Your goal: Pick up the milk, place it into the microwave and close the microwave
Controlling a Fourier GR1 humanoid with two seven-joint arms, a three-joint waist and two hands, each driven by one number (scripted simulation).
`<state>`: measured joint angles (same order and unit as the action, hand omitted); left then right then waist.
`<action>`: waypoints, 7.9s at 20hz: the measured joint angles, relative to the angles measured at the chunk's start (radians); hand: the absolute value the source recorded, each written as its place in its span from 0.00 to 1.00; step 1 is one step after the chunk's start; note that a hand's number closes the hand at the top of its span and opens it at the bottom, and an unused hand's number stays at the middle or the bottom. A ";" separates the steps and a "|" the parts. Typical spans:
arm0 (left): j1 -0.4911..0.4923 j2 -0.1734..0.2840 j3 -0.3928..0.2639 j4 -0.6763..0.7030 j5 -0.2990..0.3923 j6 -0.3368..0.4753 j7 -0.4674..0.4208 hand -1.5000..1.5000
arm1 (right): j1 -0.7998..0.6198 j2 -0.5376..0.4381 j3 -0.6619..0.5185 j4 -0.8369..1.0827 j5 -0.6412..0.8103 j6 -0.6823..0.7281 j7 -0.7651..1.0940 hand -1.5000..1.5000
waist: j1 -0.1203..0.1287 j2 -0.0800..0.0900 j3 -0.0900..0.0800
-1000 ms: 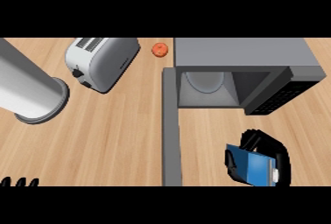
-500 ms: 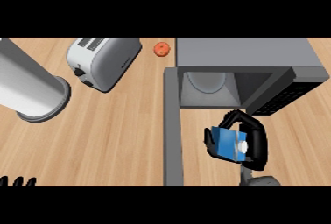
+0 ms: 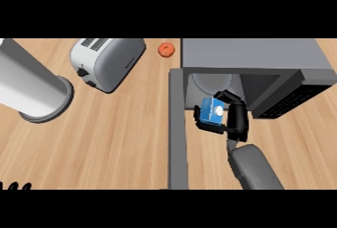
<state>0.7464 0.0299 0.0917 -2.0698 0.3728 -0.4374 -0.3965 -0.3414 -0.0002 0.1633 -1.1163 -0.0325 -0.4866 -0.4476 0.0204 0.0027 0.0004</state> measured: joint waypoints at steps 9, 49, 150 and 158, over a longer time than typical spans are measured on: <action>-0.032 0.005 0.029 0.032 0.003 -0.020 0.005 0.00 | -0.285 -0.010 -0.141 0.462 -0.088 -0.010 -0.148 1.00 | 0.014 0.006 0.001; -0.137 0.057 0.058 0.116 0.025 -0.080 0.028 0.00 | -0.667 -0.215 -0.299 0.963 0.018 -0.371 -0.353 1.00 | 0.122 0.060 0.005; -0.627 -0.028 -0.366 0.510 -0.562 0.134 0.105 1.00 | 0.478 -0.324 -0.387 0.193 -0.203 0.663 -0.488 0.00 | -0.030 -0.003 -0.001; -0.781 -0.027 -0.536 0.699 -0.618 0.061 0.253 1.00 | 0.502 -0.378 -0.405 0.178 -0.233 0.711 -0.475 0.00 | -0.042 -0.002 0.000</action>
<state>-0.0342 0.0025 -0.4441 -1.3704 -0.2448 -0.3769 -0.1434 0.1604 -0.3786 -0.2420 -0.9385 -0.2655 0.2239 -0.9221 -0.0213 0.0012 0.0001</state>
